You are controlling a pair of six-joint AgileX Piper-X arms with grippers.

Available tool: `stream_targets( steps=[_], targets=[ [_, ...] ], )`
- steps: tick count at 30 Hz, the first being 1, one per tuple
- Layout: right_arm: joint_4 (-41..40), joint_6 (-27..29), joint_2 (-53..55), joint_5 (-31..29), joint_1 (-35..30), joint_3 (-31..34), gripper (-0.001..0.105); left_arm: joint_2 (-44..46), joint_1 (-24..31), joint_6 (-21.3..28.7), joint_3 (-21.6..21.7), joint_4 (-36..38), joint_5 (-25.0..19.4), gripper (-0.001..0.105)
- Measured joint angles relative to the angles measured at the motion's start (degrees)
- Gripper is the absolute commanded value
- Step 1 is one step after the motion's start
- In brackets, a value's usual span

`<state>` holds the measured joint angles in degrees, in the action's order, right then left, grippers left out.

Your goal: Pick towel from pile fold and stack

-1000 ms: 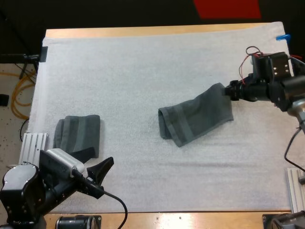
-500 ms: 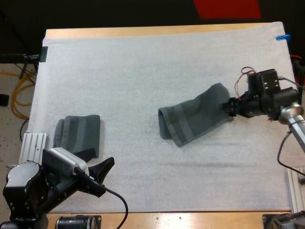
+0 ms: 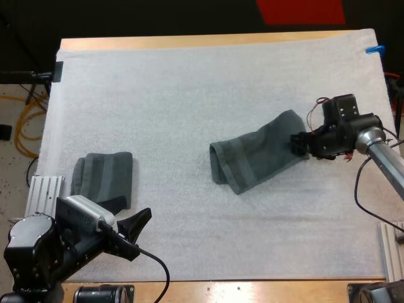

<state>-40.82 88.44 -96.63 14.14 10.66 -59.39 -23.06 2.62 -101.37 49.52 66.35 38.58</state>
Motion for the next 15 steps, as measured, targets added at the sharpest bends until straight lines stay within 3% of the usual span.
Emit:
stream_targets(
  steps=[6,12,15],
  targets=[
    [0.5,-0.6,-0.7,2.1,-0.4,0.0,0.000,0.0,0.0,0.0,0.0,0.0,0.0,0.059],
    [-3.3,0.6,-0.7,8.8,-0.4,0.0,0.000,0.0,0.0,0.0,0.0,0.0,0.0,0.059],
    [-9.6,5.6,0.2,9.4,-0.1,0.0,0.000,0.0,0.0,0.0,0.0,0.0,0.0,0.059]
  ],
)
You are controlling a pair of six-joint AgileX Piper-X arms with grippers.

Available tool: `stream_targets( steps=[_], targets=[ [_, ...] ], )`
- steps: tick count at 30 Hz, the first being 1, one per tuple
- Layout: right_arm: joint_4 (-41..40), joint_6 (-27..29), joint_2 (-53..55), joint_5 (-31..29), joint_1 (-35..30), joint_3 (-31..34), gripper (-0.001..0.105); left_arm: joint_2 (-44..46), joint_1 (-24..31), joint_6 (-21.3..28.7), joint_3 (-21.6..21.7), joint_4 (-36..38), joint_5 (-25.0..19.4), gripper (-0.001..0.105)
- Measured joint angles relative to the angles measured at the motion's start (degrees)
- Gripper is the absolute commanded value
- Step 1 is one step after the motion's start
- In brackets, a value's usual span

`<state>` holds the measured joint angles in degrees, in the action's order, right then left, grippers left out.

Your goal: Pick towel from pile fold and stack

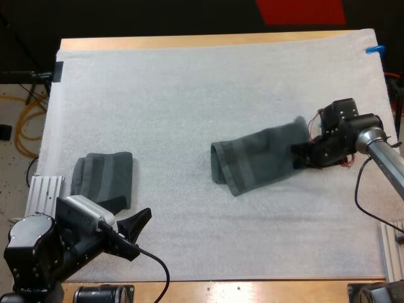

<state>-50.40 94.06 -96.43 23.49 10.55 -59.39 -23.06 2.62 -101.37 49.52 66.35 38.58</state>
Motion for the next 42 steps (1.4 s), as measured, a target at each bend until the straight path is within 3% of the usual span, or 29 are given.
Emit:
stream_targets(
  steps=[3,8,23,28,38,40,42],
  targets=[
    [-7.0,4.6,2.7,-0.1,0.4,0.5,0.000,0.0,0.0,0.0,0.0,0.0,0.0,0.059],
    [-13.7,7.0,10.0,0.3,0.3,4.1,0.000,0.0,0.0,0.0,0.0,0.0,0.0,0.059],
    [-32.5,9.6,27.4,2.8,2.0,13.8,0.000,0.0,0.0,0.0,0.0,-0.3,0.0,0.059],
    [-36.1,9.0,31.3,2.8,7.5,14.0,0.000,0.0,0.0,0.0,0.0,-0.4,0.0,0.059],
    [-36.2,0.3,42.7,1.5,14.7,14.0,0.000,0.0,0.0,0.0,0.0,-0.4,0.0,0.059],
    [-35.7,-0.2,44.4,0.1,14.7,14.0,0.006,0.0,0.0,0.0,0.0,-0.4,0.0,0.059],
    [-35.6,-0.2,45.7,0.1,14.7,14.0,0.021,0.0,0.0,0.0,0.0,-0.4,0.0,0.059]
  ],
)
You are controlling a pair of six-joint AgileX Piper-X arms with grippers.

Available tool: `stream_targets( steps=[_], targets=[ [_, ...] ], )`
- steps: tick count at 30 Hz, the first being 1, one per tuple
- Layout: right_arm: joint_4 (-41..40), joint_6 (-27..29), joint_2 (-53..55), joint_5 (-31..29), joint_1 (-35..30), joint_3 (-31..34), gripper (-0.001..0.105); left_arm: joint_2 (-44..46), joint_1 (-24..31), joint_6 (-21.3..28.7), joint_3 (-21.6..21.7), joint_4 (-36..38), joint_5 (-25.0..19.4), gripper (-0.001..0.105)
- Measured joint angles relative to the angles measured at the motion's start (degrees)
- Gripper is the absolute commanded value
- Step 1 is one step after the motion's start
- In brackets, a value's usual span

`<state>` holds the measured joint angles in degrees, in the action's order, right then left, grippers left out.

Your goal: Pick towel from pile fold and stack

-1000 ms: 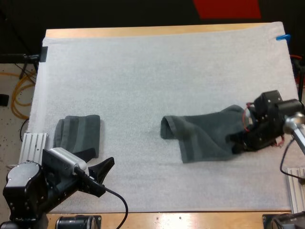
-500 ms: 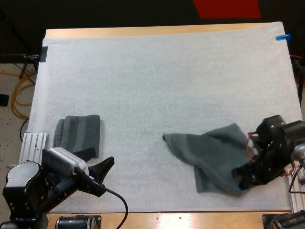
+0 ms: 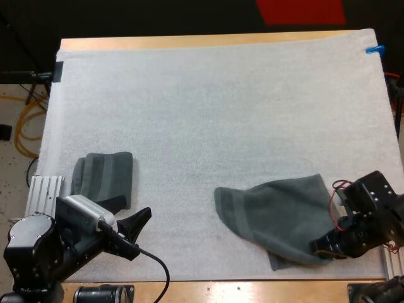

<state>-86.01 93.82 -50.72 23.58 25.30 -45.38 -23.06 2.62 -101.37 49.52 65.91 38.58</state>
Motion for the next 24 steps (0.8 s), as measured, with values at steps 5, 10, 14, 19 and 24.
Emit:
stream_targets(
  steps=[5,10,14,19,24],
  targets=[
    [0.2,0.0,0.9,-0.2,0.0,-1.9,0.078,0.0,0.0,0.0,0.0,0.0,0.0,0.059],
    [3.3,0.5,0.9,-4.6,0.0,-6.0,0.082,0.0,0.0,0.0,0.0,0.0,0.0,0.059],
    [12.9,0.5,0.7,-16.2,0.0,-6.9,0.079,0.0,0.0,0.0,0.0,0.0,0.0,0.059],
    [21.2,0.9,-5.7,-24.0,0.0,-6.9,0.079,0.0,0.0,0.0,0.0,0.0,0.0,0.059],
    [26.1,1.6,-15.9,-24.7,-0.8,-6.9,0.079,0.0,0.0,0.0,0.0,0.0,0.0,0.059]
  ],
)
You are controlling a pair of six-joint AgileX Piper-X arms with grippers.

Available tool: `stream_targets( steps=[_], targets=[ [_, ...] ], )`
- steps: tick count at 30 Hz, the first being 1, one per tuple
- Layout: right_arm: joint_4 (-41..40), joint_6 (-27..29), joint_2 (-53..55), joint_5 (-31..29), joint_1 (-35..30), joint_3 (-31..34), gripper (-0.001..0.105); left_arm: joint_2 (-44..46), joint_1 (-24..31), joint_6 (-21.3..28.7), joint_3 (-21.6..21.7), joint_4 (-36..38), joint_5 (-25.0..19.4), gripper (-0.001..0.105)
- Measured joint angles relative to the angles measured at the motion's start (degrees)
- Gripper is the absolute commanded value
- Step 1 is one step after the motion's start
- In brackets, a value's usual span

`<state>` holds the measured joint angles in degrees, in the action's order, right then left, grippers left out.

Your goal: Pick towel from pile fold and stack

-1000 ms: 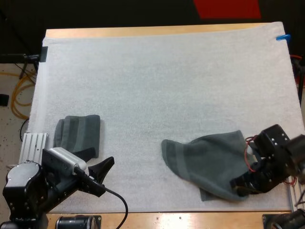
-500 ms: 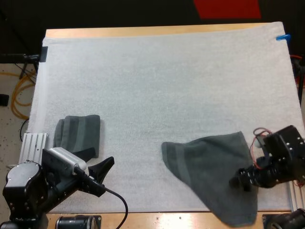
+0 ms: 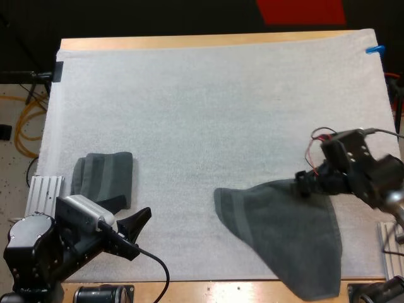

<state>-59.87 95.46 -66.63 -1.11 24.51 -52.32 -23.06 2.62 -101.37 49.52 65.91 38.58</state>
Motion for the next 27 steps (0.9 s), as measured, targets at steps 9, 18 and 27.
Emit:
stream_targets(
  steps=[9,18,27],
  targets=[
    [4.2,3.1,-13.3,1.1,-7.6,0.0,0.070,0.0,0.0,0.0,0.0,0.0,0.0,0.059],
    [8.8,3.3,-20.1,2.4,-11.4,0.0,0.049,0.0,0.0,0.0,0.0,0.0,0.0,0.059],
    [9.9,4.5,-26.6,4.7,-11.4,0.0,0.049,0.0,0.0,0.0,0.0,0.0,0.0,0.059]
  ],
)
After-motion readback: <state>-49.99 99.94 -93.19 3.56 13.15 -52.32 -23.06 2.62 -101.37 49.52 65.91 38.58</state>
